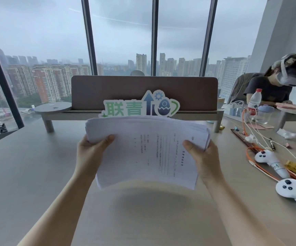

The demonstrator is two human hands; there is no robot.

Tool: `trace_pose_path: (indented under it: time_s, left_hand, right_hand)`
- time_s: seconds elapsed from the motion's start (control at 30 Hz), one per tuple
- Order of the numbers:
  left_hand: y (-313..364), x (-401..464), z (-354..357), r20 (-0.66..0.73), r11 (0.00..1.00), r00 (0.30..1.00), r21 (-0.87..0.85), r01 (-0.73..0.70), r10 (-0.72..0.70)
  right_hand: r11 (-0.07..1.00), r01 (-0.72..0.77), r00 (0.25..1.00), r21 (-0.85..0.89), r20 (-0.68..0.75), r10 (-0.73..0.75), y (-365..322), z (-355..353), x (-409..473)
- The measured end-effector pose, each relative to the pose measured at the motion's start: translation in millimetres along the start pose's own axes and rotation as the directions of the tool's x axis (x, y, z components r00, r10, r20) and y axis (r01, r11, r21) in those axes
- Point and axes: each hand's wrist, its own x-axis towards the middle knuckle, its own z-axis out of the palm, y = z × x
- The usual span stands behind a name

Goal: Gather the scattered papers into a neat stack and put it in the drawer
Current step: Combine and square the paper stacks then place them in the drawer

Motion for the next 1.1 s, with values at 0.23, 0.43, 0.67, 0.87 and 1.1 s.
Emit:
trace_pose_path:
  time_s: [0.23, 0.43, 0.67, 0.87, 1.1]
  left_hand:
    - [-3.9, -7.8, -9.1, 0.023, 0.981, 0.983, 0.064, -0.183, 0.182]
    - [-5.3, -0.9, -10.4, 0.126, 0.947, 0.966, 0.205, -0.248, 0.225]
    - [-5.6, 1.3, -13.6, 0.096, 0.946, 0.97, 0.22, -0.239, 0.223]
    - [-7.8, 1.3, -27.7, 0.194, 0.999, 0.98, -0.018, -0.035, 0.038]
    - [-26.6, -2.5, -22.9, 0.175, 0.987, 0.974, -0.044, 0.156, -0.146]
  right_hand:
    - [0.921, 0.283, 0.957, -0.267, 0.019, -0.288, 7.4, -10.0, -4.4]
    - [0.827, 0.399, 0.915, -0.397, 0.117, -0.385, 5.2, -10.1, 1.3]
    - [0.832, 0.409, 0.912, -0.375, 0.126, -0.391, 5.1, -11.0, -0.5]
    - [0.997, 0.066, 0.995, -0.029, 0.079, -0.064, 17.8, -24.8, 1.7]
    - [0.988, -0.062, 0.991, 0.142, 0.128, 0.044, 25.4, -6.2, -5.1]
